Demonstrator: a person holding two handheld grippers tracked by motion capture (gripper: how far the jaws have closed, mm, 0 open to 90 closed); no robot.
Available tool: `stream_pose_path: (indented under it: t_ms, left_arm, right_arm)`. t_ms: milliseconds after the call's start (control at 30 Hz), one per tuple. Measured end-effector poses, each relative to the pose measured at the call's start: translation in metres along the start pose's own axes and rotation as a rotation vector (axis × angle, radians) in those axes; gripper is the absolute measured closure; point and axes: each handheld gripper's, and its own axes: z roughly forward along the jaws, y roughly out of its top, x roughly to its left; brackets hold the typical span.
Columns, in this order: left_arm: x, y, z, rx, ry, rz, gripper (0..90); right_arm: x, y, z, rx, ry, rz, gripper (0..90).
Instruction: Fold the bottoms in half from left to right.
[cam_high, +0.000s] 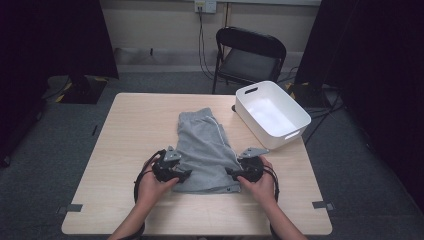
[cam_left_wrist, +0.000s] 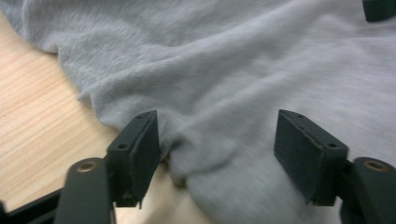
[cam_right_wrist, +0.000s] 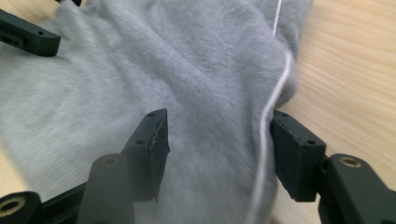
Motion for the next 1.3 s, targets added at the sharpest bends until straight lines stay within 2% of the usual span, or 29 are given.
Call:
stream_pose_path:
  t_ms: [100, 133, 167, 200, 300, 400, 467, 600, 700, 800, 833, 867, 933, 1000, 1067, 1133, 1233, 1300]
  left_arm:
    - [-0.010, -0.004, -0.014, -0.030, -0.026, 0.000, 31.6]
    - [-0.013, -0.006, -0.019, -0.032, -0.023, 0.012, 31.9]
    - [-0.016, -0.008, -0.022, -0.039, -0.025, 0.008, 32.0]
    - [-0.019, -0.011, -0.025, -0.039, -0.042, 0.006, 33.1]
    - [-0.027, -0.020, -0.029, -0.018, -0.068, 0.039, 39.6]
    - [-0.033, -0.023, -0.028, -0.017, -0.081, 0.063, 42.1]
    - [-0.034, -0.023, -0.025, 0.000, -0.081, 0.082, 43.6]
    - [-0.034, -0.026, -0.018, 0.015, -0.100, 0.068, 43.8]
    - [-0.034, -0.027, -0.018, 0.020, -0.094, 0.083, 47.8]
    - [-0.034, -0.027, -0.021, 0.029, -0.092, 0.083, 56.3]
    - [-0.033, -0.027, -0.021, 0.030, -0.089, 0.094, 59.6]
    - [-0.033, -0.027, -0.020, 0.028, -0.090, 0.081, 60.8]
    - [-0.032, -0.027, -0.020, 0.029, -0.077, 0.091, 68.7]
    - [-0.032, -0.026, -0.020, 0.032, -0.080, 0.085, 74.7]
    - [-0.032, -0.026, -0.021, 0.036, -0.071, 0.104, 81.8]
    - [-0.030, -0.025, -0.025, 0.048, -0.081, 0.078, 82.8]
    - [-0.023, -0.024, -0.039, 0.009, -0.111, 0.006, 83.8]
    - [-0.020, -0.025, -0.047, 0.005, -0.110, -0.002, 84.3]
  right_arm:
    - [0.001, -0.004, -0.018, -0.016, 0.002, -0.004, 41.2]
    - [0.003, -0.007, -0.024, -0.019, 0.002, -0.007, 41.1]
    - [0.004, -0.009, -0.028, -0.018, -0.002, -0.010, 40.9]
    - [0.005, -0.012, -0.033, -0.014, -0.006, -0.014, 40.5]
    - [0.008, -0.023, -0.040, -0.012, -0.001, -0.003, 40.7]
    - [0.010, -0.030, -0.040, -0.005, 0.006, 0.005, 40.7]
    - [0.012, -0.033, -0.037, 0.004, 0.005, 0.006, 40.6]
    - [0.015, -0.037, -0.031, 0.021, 0.005, 0.000, 37.8]
    - [0.016, -0.039, -0.030, 0.026, 0.000, -0.004, 35.2]
    - [0.015, -0.040, -0.032, 0.011, -0.004, 0.009, 32.0]
    - [0.015, -0.041, -0.032, 0.013, -0.008, 0.012, 30.5]
    - [0.015, -0.042, -0.033, 0.020, -0.014, 0.012, 29.6]
    - [0.015, -0.044, -0.032, 0.034, -0.017, 0.012, 28.6]
    - [0.014, -0.046, -0.031, 0.031, -0.026, 0.001, 27.3]
    - [0.016, -0.046, -0.031, 0.041, -0.030, -0.013, 27.3]
    - [0.017, -0.045, -0.031, 0.045, -0.038, -0.020, 27.5]
    - [0.017, -0.046, -0.031, 0.041, -0.041, -0.022, 27.5]
    - [0.016, -0.047, -0.032, 0.037, -0.041, -0.024, 27.5]
